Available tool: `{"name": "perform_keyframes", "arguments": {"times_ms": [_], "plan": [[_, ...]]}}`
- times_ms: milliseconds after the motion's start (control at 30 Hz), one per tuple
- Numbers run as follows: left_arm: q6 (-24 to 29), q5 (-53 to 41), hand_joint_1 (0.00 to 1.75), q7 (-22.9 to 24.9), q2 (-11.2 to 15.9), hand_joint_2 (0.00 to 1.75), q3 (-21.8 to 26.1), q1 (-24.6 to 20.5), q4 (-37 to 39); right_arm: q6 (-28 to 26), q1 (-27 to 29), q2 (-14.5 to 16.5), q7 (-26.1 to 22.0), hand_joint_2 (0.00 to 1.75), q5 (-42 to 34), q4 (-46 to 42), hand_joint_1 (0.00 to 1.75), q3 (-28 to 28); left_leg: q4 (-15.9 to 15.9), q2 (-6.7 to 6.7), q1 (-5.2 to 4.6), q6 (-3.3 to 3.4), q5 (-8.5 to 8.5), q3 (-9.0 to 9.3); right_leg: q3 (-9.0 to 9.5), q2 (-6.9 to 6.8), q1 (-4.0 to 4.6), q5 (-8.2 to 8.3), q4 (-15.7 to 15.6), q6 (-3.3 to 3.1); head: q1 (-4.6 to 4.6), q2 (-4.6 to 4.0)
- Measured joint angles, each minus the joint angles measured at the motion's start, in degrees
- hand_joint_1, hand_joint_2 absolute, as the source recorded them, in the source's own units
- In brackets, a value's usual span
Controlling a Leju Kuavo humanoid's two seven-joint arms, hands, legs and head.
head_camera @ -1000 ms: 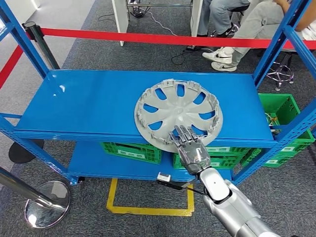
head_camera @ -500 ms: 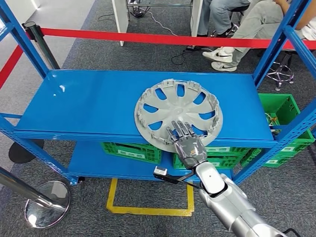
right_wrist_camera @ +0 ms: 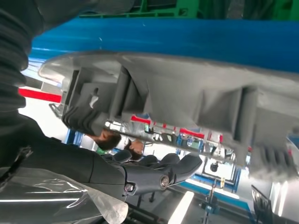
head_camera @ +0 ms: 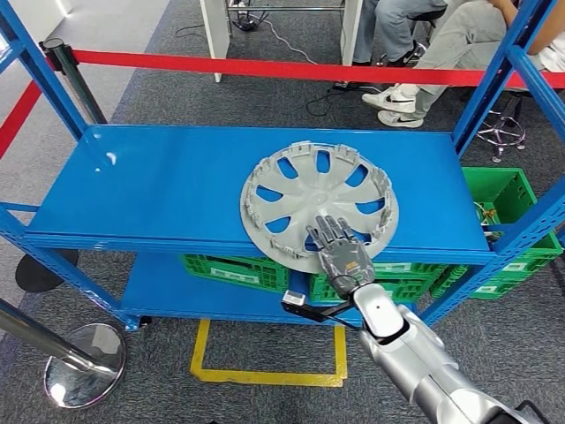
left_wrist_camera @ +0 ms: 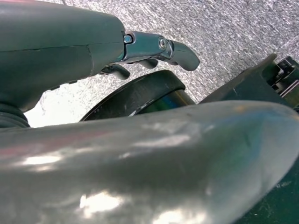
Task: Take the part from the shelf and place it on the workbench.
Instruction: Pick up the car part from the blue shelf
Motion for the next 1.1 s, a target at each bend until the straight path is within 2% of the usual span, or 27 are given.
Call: {"name": "perform_keyframes", "arguments": {"times_ms": [300, 333, 433, 467, 533, 833, 1100], "plan": [[0.54, 0.24, 0.0, 0.02, 0.0, 0.0, 0.02, 0.04, 0.0, 1.18, -0.62, 0.0, 0.25, 1.75, -0.4, 1.67, 0.01, -0.9, 0.0, 0.0, 0.0, 0.0, 0.0, 0.0, 0.0, 0.0, 0.0, 0.0, 0.0, 0.0, 0.0, 0.0], [0.56, 0.25, 0.0, 0.01, 0.0, 0.0, 0.02, 0.04, 0.0, 1.29, -0.68, 0.0, 0.25, 1.75, -0.44, 1.75, 0.14, -0.97, 0.0, 0.0, 0.0, 0.0, 0.0, 0.0, 0.0, 0.0, 0.0, 0.0, 0.0, 0.0, 0.0, 0.0], [0.58, 0.25, 0.0, 0.0, 0.0, 0.0, 0.02, 0.05, 0.0, 1.54, -0.79, 0.0, 0.23, 1.75, -0.58, 1.86, 1.34, -1.14, 0.0, 0.0, 0.0, 0.0, 0.0, 0.0, 0.0, 0.0, 0.0, 0.0, 0.0, 0.0, 0.0, 0.0], [0.58, 0.25, 0.0, 0.0, 0.0, 0.0, 0.02, 0.05, 0.0, 1.62, -0.81, 0.0, 0.23, 1.75, -0.61, 1.87, 1.65, -1.21, 0.0, 0.0, 0.0, 0.0, 0.0, 0.0, 0.0, 0.0, 0.0, 0.0, 0.0, 0.0, 0.0, 0.0], [0.58, 0.25, 0.0, 0.0, 0.01, 0.0, 0.02, 0.05, 0.0, 1.79, -0.86, 0.0, 0.21, 1.75, -0.63, 1.87, 1.75, -1.31, 0.0, 0.0, 0.0, 0.0, 0.0, 0.0, 0.0, 0.0, 0.0, 0.0, 0.0, 0.0, 0.0, 0.0], [0.66, 0.29, 0.0, 0.01, 0.04, 0.0, 0.03, 0.04, 0.0, 1.1, -1.28, -0.01, -0.34, 1.75, -0.26, 1.53, 1.75, -1.36, 0.0, 0.0, 0.0, 0.0, 0.0, 0.01, 0.0, 0.02, 0.0, 0.0, 0.0, 0.0, 0.0, 0.0], [0.85, 0.37, 0.0, -0.01, 0.06, 0.0, 0.05, 0.04, 0.0, -0.58, -0.9, -0.03, -1.16, 1.75, 0.5, -2.92, 1.75, -1.28, 0.0, 0.0, 0.0, 0.02, 0.02, 0.01, -0.01, -0.02, 0.0, 0.0, 0.0, 0.0, 0.0, 0.0]]}}
